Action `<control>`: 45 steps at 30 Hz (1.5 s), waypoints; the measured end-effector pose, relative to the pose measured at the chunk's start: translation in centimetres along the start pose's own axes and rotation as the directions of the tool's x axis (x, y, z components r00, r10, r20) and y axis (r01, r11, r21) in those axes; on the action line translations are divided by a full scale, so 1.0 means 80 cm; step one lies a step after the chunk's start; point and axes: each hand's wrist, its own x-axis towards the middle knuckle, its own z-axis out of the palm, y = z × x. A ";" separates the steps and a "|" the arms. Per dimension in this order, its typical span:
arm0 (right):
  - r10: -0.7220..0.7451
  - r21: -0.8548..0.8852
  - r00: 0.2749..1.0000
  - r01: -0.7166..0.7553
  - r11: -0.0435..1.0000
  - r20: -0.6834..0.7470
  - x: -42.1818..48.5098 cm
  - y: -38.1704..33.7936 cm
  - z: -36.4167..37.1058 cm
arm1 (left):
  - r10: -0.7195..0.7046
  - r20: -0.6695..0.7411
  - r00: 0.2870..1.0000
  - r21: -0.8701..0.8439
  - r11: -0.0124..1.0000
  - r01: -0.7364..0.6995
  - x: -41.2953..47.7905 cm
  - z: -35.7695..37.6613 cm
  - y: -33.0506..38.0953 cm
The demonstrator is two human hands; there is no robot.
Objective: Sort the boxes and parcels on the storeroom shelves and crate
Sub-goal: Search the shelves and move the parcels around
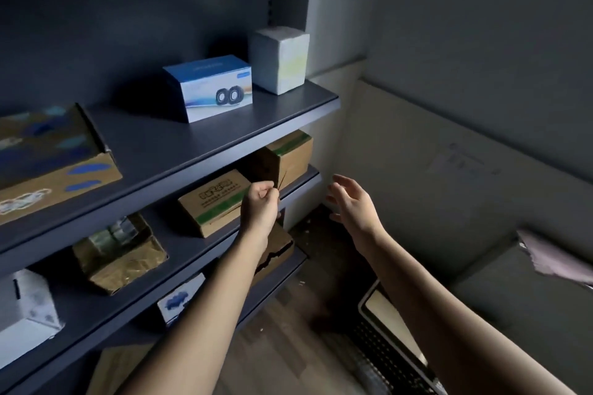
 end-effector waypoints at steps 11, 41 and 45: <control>0.031 -0.181 0.981 0.004 0.983 0.192 0.217 0.071 -0.008 | -0.161 -0.136 0.977 0.090 0.981 0.174 0.123 0.101 -0.057; 0.156 -0.213 0.855 -0.055 0.975 0.495 0.388 0.130 -0.005 | -0.405 -0.420 0.812 -0.152 0.913 0.378 0.171 0.186 -0.082; 0.175 -0.239 0.874 -0.070 0.968 0.453 0.353 0.124 -0.027 | -0.432 -0.343 0.834 -0.149 0.902 0.406 0.134 0.179 -0.082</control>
